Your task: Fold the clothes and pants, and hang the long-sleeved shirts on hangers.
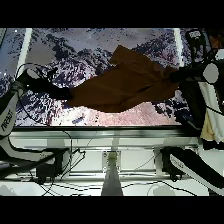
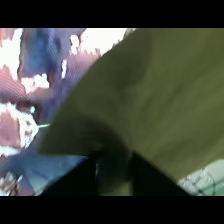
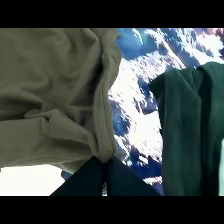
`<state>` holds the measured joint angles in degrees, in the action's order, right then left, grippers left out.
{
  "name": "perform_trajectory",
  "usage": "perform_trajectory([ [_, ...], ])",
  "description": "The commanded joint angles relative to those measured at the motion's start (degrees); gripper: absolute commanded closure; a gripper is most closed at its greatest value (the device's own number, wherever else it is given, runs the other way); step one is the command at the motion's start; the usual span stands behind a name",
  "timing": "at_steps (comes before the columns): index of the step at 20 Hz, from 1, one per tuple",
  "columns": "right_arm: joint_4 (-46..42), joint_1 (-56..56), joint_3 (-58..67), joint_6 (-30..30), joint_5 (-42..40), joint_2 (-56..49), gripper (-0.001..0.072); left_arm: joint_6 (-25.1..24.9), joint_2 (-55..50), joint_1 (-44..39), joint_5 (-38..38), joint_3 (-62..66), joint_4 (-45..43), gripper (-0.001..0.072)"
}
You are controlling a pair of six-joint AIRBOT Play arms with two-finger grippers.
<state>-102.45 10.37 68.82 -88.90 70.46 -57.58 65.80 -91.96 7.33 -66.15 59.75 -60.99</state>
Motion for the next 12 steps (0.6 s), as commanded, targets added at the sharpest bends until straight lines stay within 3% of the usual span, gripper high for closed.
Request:
perform_trajectory([
  [1,2.1,0.0,0.0,-0.2,-2.0,0.0,0.07,-1.0,-0.9,-1.2,3.1,-0.1,3.8,0.067],
  [4,1.6,0.0,0.0,-0.1,-3.5,0.0,0.07,-3.1,-0.9,-1.2,3.1,4.1,6.4,0.0695],
  [7,-0.5,0.0,0.2,-0.1,-5.3,0.0,0.07,-3.0,0.2,0.1,-2.4,16.1,6.4,0.0695],
  [12,-0.7,0.0,2.4,-0.1,-5.3,2.1,0.07,-3.1,9.3,2.5,-4.8,34.5,6.2,0.0696],
])
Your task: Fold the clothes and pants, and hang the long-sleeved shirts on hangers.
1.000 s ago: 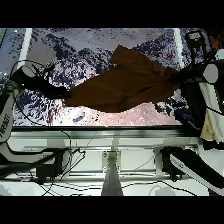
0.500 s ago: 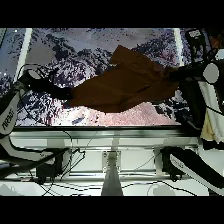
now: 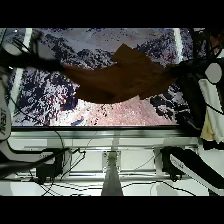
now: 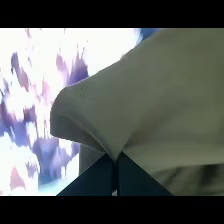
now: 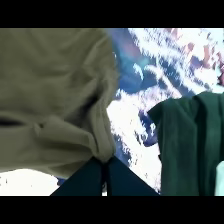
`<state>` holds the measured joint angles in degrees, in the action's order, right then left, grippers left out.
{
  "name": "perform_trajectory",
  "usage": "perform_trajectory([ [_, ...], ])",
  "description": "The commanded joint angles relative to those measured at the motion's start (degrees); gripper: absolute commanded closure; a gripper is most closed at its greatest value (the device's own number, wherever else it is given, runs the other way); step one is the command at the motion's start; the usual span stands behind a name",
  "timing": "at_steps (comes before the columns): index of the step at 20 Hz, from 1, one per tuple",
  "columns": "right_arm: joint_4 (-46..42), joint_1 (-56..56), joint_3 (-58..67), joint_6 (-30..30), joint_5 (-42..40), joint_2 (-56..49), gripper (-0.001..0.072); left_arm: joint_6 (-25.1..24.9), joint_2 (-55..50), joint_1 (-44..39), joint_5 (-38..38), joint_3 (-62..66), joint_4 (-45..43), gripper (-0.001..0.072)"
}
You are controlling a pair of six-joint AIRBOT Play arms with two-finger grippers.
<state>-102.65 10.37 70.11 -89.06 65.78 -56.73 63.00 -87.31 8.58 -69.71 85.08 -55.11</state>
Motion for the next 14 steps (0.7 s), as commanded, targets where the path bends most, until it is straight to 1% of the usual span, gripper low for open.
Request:
perform_trajectory([
  [1,-0.5,0.0,1.6,0.0,-0.6,2.4,0.0701,-0.3,7.0,1.8,-1.0,11.1,0.3,0.0695],
  [4,0.0,0.0,3.3,0.1,-0.6,7.4,0.07,-0.4,15.6,4.5,2.0,12.3,0.1,0.0696],
  [6,2.2,0.0,4.0,0.1,-0.3,11.8,0.0701,-0.4,21.1,7.0,4.2,12.3,-0.6,0.0695],
  [8,7.2,0.0,3.9,0.3,1.0,16.4,0.0701,-0.4,25.8,9.7,7.5,12.3,-1.4,0.0695],
  [11,17.1,0.0,3.9,0.3,6.6,21.1,0.0702,-0.4,29.7,12.3,12.1,12.3,-2.6,0.0696],
  [13,23.4,0.0,3.9,0.3,12.3,21.7,0.0702,-0.2,29.5,12.3,11.1,11.8,-3.3,0.0696],
  [14,24.9,0.0,3.5,0.3,14.3,21.4,0.0702,-0.2,28.7,12.0,10.2,11.0,-3.3,0.0696],
])
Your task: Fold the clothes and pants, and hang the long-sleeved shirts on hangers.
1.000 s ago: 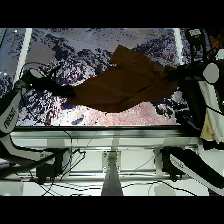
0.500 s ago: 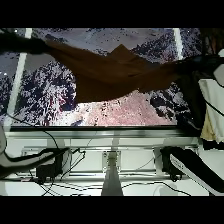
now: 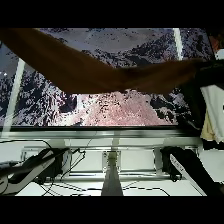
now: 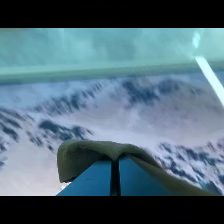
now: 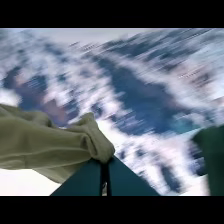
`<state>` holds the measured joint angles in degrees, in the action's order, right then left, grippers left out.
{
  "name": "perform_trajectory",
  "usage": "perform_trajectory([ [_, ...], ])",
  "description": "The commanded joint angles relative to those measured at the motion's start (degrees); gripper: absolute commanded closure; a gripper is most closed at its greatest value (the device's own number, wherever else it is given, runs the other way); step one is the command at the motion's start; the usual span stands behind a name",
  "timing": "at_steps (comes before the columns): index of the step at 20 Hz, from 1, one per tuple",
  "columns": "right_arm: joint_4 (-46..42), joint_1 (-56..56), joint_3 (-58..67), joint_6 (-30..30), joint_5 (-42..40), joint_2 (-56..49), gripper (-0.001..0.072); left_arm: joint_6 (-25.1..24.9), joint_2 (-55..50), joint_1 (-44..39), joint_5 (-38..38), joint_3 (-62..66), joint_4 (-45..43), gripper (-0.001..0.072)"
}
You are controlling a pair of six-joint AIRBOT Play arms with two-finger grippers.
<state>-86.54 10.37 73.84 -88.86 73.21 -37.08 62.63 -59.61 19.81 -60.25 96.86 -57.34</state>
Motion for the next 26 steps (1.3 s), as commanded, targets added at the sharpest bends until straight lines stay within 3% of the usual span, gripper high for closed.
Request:
perform_trajectory([
  [1,8.9,0.0,-1.3,0.1,7.9,1.3,0.0702,0.2,-0.5,0.1,-0.3,-2.1,-1.1,0.0696],
  [4,6.0,0.0,-7.6,0.1,3.3,-0.3,0.0702,-0.2,-8.2,-2.6,0.6,-6.8,-1.1,0.0696],
  [6,3.1,0.0,-13.9,0.0,-5.5,-2.2,0.0701,0.0,-15.9,-4.2,2.8,-7.2,-0.7,0.0696],
  [10,-0.8,0.0,-23.5,-0.1,-27.4,-8.4,0.0701,0.0,-27.6,-7.9,11.0,-7.2,2.6,0.0696],
  [15,-0.7,0.0,-24.6,-1.8,-41.0,-19.0,0.0701,0.0,-31.0,-11.4,25.1,-7.2,2.6,0.0696],
  [20,-0.5,0.0,-24.1,-2.2,-43.8,-23.1,0.0701,0.0,-28.4,-12.3,27.7,-7.2,3.0,0.0696],
  [26,-0.9,0.0,-13.9,0.3,-39.5,-12.5,0.0701,-0.1,-10.8,-11.1,27.6,-7.2,-1.4,0.0695],
])
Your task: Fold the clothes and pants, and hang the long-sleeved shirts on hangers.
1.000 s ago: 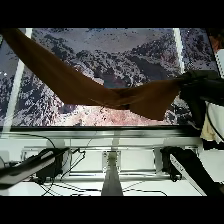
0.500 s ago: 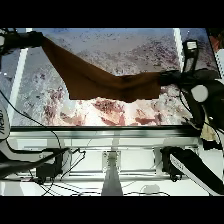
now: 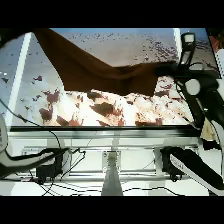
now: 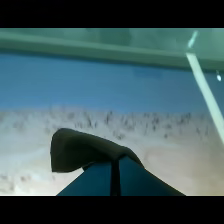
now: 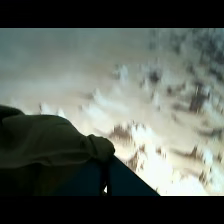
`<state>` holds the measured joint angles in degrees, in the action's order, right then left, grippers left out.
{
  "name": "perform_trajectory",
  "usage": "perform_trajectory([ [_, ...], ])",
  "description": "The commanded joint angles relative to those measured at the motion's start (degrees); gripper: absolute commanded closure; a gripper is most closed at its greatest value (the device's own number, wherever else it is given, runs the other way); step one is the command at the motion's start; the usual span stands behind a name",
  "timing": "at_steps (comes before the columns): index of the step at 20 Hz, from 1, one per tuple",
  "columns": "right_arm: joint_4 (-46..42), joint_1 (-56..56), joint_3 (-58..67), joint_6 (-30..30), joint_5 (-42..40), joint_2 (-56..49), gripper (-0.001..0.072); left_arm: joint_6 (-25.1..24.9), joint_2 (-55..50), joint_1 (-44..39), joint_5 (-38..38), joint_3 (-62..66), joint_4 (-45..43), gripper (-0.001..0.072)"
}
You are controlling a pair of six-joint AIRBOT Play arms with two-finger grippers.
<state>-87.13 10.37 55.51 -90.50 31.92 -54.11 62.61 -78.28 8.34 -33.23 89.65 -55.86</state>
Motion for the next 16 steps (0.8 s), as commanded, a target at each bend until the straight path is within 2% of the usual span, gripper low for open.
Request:
perform_trajectory([
  [1,-0.3,0.0,6.4,3.9,2.8,7.2,0.07,0.0,11.4,0.6,0.3,0.0,-5.2,0.0696],
  [5,-0.2,0.0,12.3,6.2,7.5,19.1,0.0701,0.0,25.4,1.3,-7.1,0.0,-15.5,0.0696],
  [9,-0.2,0.0,12.9,6.2,10.1,28.5,0.0702,3.6,33.4,3.6,-12.5,0.0,-22.2,0.0696],
  [12,-0.1,0.0,12.9,6.2,14.1,27.6,0.0702,5.8,30.6,4.3,-13.8,-0.5,-20.2,0.0696],
  [14,0.1,0.0,12.2,6.0,15.6,22.9,0.0702,5.7,25.0,4.2,-16.5,-2.5,-13.2,0.0696],
  [16,-0.4,0.0,11.7,6.0,15.3,15.6,0.0701,5.4,16.1,4.0,-15.6,-4.2,-9.4,0.0696],
])
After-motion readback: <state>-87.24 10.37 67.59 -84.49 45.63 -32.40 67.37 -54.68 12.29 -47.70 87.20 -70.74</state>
